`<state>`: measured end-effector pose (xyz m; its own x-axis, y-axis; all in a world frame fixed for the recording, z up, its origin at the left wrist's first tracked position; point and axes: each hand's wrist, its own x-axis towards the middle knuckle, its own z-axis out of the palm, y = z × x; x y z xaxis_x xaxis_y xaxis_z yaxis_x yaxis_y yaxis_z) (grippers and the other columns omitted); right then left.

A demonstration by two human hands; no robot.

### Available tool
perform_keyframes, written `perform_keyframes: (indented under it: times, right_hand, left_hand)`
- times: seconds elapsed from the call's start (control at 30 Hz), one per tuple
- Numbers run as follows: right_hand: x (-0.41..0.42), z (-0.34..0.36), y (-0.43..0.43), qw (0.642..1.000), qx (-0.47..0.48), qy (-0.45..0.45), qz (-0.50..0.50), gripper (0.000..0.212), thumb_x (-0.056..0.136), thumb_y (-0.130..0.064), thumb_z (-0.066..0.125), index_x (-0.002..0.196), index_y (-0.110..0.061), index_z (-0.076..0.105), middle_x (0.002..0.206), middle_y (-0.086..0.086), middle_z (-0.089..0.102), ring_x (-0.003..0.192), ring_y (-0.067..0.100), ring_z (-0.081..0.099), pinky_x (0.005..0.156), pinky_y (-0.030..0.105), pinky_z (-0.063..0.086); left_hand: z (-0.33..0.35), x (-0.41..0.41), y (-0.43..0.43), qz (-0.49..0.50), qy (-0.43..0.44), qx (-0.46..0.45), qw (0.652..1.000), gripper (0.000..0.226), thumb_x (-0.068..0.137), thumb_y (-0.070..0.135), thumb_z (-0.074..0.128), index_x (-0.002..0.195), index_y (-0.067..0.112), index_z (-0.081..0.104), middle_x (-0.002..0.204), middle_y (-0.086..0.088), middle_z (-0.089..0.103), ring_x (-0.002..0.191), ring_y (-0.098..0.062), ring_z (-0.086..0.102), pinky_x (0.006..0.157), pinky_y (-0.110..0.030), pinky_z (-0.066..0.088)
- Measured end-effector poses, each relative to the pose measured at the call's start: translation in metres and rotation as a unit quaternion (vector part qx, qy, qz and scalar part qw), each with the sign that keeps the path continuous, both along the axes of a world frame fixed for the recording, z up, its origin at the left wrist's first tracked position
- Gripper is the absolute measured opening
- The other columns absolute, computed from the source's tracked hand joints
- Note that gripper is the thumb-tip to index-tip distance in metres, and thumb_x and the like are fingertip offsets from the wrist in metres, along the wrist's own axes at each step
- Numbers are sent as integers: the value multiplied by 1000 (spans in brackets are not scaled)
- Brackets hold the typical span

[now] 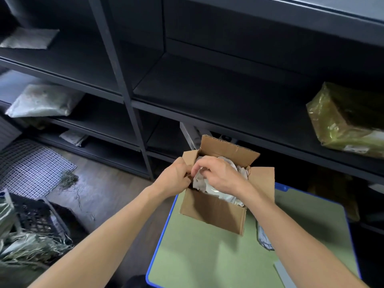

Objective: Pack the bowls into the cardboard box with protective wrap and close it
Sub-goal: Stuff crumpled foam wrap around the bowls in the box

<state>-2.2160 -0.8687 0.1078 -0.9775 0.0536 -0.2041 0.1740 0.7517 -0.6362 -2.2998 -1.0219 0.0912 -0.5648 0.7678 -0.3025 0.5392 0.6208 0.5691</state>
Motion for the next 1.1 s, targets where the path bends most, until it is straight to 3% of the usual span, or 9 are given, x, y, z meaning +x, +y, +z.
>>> perform_keyframes:
  times: [0.07, 0.17, 0.27, 0.33, 0.47, 0.63, 0.77, 0.9, 1.1]
  right_hand:
    - [0, -1, -3, 999, -31, -15, -24, 35, 95, -6, 46, 94, -33, 68, 103, -15, 64, 97, -1, 56, 82, 18, 42]
    - [2, -9, -7, 999, -15, -31, -25, 25, 93, -5, 49, 99, -23, 66, 102, -8, 66, 97, 7, 57, 84, 23, 43]
    - [5, -18, -11, 998, -23, 28, -59, 19, 89, -4, 55, 100, -19, 61, 102, -7, 64, 97, 8, 57, 84, 20, 44]
    - [9, -24, -16, 994, -20, 68, -79, 19, 87, -3, 57, 100, -18, 55, 101, -6, 57, 94, 10, 53, 78, 16, 41]
    - [16, -34, -19, 989, -15, 85, -121, 15, 92, -6, 53, 102, -16, 58, 104, -3, 57, 95, 12, 53, 81, 26, 44]
    - [20, -31, -20, 984, -19, 84, -154, 31, 96, -9, 55, 124, -22, 55, 118, -10, 59, 107, 1, 52, 85, -1, 34]
    - [21, -31, -21, 975, 28, 121, -186, 19, 94, -15, 62, 110, -24, 58, 110, -11, 55, 97, 2, 51, 77, 8, 37]
    - [24, -33, -32, 976, 8, 117, -181, 14, 92, -14, 62, 103, -22, 58, 96, -9, 62, 85, 5, 52, 69, 18, 39]
    - [41, -36, -44, 978, 23, 96, -182, 28, 94, -9, 58, 117, -24, 56, 114, -11, 61, 100, 2, 56, 83, 25, 47]
  left_hand:
    - [-3, -4, -1, -2, -16, 2, 1000, 35, 89, 5, 47, 64, 28, 41, 91, -1, 41, 88, -18, 45, 76, -35, 46]
    - [-14, -10, -5, -17, -21, 10, 1000, 22, 93, 11, 43, 76, 20, 54, 89, -1, 43, 91, -20, 46, 80, -44, 48]
    - [-18, -7, -4, -7, -17, 29, 999, 26, 98, 16, 39, 75, 25, 47, 91, -2, 43, 91, -23, 50, 82, -44, 48]
    - [-17, -4, -3, 9, -22, 56, 998, 29, 102, 23, 40, 75, 25, 50, 91, -1, 46, 91, -22, 51, 81, -40, 48]
    - [-14, -7, -4, 21, -5, 103, 994, 18, 98, 37, 57, 103, 26, 69, 96, 6, 54, 88, -12, 56, 78, -29, 49]
    - [-13, -5, 0, 35, 44, 89, 994, 12, 92, 32, 63, 88, 21, 64, 88, 4, 53, 76, -18, 58, 72, -38, 51]
    - [-17, 0, 3, 49, 65, 94, 992, 4, 88, 21, 60, 88, 20, 57, 90, 5, 54, 72, -22, 57, 65, -39, 50]
    - [-23, -3, 2, 10, 94, 108, 990, 22, 87, 18, 60, 107, 23, 60, 105, 7, 48, 74, -19, 56, 57, -29, 38]
    - [-17, -4, 10, -24, 175, 14, 984, 16, 89, 20, 54, 104, 17, 60, 106, 0, 46, 73, -20, 43, 57, -32, 33]
